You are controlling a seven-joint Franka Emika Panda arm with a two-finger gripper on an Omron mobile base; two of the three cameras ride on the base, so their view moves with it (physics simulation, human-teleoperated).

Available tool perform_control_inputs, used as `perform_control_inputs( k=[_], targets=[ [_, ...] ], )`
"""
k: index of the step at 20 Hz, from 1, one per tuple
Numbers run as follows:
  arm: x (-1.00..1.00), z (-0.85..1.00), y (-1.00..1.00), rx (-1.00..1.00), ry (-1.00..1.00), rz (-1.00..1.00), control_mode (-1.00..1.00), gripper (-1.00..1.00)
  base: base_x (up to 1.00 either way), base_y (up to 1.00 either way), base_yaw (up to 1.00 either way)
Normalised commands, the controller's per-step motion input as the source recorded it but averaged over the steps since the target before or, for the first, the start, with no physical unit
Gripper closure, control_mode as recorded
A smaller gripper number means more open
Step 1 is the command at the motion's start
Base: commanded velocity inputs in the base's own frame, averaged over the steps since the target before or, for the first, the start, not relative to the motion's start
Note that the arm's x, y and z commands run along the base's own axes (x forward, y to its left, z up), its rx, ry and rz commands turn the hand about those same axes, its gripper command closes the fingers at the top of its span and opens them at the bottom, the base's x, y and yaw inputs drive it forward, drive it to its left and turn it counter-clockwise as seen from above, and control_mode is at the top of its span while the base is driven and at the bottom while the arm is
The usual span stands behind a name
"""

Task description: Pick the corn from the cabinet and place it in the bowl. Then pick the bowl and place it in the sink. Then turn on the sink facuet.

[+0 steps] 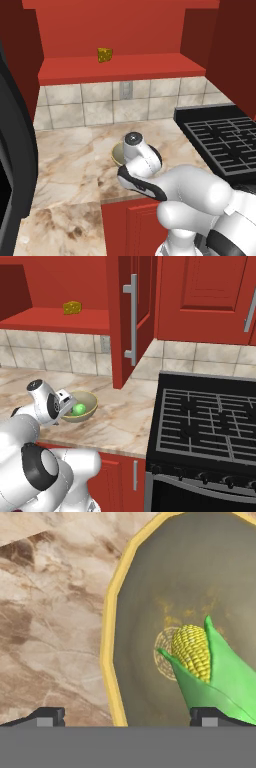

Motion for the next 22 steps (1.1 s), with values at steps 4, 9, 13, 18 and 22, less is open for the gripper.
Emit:
perform_control_inputs(
  k=[4, 9, 13, 18, 22],
  targets=[
    [0.01, -0.28, 0.0, -0.02, 0.0, 0.03, -1.0, -1.0, 0.0, 0.0, 0.0],
    [0.0, -0.15, 0.0, -0.01, 0.0, 0.03, -1.0, 1.0, 0.0, 0.0, 0.0],
    [0.0, -0.04, 0.0, 0.0, 0.0, 0.03, -1.0, 1.0, 0.0, 0.0, 0.0],
    [0.0, 0.0, 0.0, 0.0, 0.0, 0.0, -1.0, 1.0, 0.0, 0.0, 0.0],
    [-0.05, 0.25, -0.06, 0.0, 0.0, 0.0, -1.0, 1.0, 0.0, 0.0, 0.0]
  ],
)
